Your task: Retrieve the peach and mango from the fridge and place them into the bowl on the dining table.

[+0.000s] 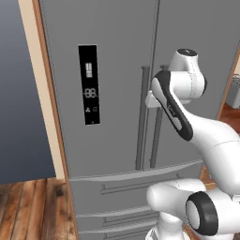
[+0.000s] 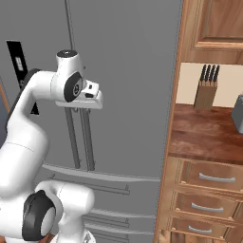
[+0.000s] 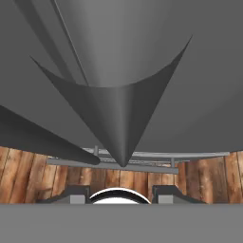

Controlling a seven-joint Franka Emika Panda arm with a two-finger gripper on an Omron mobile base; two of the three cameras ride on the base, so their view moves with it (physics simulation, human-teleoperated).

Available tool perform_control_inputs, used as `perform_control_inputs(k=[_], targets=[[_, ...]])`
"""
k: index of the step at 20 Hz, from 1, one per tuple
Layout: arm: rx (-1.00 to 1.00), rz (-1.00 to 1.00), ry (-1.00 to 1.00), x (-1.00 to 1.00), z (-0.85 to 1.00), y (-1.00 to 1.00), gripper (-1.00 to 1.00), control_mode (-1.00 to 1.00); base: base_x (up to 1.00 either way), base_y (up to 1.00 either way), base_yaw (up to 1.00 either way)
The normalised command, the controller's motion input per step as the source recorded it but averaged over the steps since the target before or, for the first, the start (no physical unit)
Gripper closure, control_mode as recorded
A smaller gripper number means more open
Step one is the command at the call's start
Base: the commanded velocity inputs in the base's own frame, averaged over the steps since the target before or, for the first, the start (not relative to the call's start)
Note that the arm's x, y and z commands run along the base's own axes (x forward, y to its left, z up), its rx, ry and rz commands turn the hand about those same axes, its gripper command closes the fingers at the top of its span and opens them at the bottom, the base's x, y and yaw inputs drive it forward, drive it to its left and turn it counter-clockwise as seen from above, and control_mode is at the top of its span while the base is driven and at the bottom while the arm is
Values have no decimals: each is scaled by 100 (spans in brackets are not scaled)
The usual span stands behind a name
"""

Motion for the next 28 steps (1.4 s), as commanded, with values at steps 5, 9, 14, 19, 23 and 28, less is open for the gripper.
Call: perform_control_inputs(k=[5, 9, 14, 19, 23, 28], targets=[[0, 0, 0, -15, -1, 0, -100, -100, 0, 0, 0], [0, 0, -10, -49, -17, 0, -100, -100, 0, 0, 0], [0, 0, -19, -61, -27, 1, -100, -100, 0, 0, 0], [0, 0, -25, -69, -29, 1, -100, -100, 0, 0, 0], [0, 0, -23, -59, -29, 7, -100, -100, 0, 0, 0], [0, 0, -3, -9, -5, 1, -100, 100, -35, 3, 0]])
